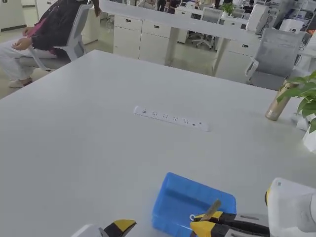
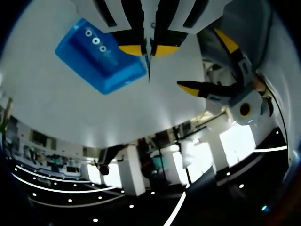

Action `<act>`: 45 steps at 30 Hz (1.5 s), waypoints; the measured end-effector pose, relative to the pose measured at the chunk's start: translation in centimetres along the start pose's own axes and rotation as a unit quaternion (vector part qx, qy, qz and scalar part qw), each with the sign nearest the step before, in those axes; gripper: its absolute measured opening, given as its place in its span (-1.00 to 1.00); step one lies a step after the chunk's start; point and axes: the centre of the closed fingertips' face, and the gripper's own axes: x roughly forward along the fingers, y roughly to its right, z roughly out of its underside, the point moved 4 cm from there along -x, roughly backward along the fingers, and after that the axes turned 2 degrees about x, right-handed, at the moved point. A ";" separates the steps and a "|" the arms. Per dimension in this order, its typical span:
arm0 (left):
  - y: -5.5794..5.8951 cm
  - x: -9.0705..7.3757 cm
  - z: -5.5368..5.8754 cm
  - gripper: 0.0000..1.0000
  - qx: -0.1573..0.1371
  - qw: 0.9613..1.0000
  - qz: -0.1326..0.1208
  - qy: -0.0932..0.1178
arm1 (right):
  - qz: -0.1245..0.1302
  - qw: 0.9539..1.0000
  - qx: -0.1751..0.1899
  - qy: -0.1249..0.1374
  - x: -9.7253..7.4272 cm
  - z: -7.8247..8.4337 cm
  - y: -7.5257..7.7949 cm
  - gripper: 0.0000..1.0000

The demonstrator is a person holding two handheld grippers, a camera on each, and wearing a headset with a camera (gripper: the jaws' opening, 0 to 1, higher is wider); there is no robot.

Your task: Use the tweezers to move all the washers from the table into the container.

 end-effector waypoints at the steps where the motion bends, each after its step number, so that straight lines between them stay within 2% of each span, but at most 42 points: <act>1: 0.0 0.0 0.0 0.56 0.000 1.000 -0.001 0.000 | -0.002 1.000 0.004 -0.001 0.2 0.3 -0.1 -0.94; 8: 0.0 0.0 0.1 0.56 0.001 1.000 -0.001 -0.001 | -0.016 0.999 0.026 -0.016 1.3 2.1 -0.5 -0.93; 14: -0.1 0.0 0.1 0.55 0.001 1.000 -0.003 -0.003 | -0.013 0.999 0.018 -0.043 1.8 3.5 -0.6 -0.93; 26: -0.1 0.0 0.1 0.55 0.002 1.000 -0.003 -0.005 | -0.022 0.998 0.022 -0.048 2.4 4.0 -1.0 -0.93; 30: -0.1 0.0 0.2 0.54 0.003 1.000 -0.004 -0.006 | -0.025 0.998 0.008 -0.050 2.4 3.9 -1.4 -0.93; 33: -0.1 0.0 0.2 0.54 0.004 1.000 -0.003 -0.007 | -0.029 0.998 -0.023 -0.050 2.3 4.1 -1.4 -0.93; 35: -0.1 0.0 0.2 0.54 0.004 1.000 -0.003 -0.006 | -0.028 0.998 -0.032 -0.051 2.3 4.1 -1.7 -0.93; 42: -0.2 0.0 0.2 0.54 0.003 1.000 -0.004 -0.007 | -0.023 0.999 -0.026 -0.040 2.3 4.3 -0.7 -0.93; 45: -0.2 0.0 0.2 0.53 0.005 1.000 -0.003 -0.009 | -0.036 0.998 -0.026 -0.035 2.4 4.5 -1.1 -0.93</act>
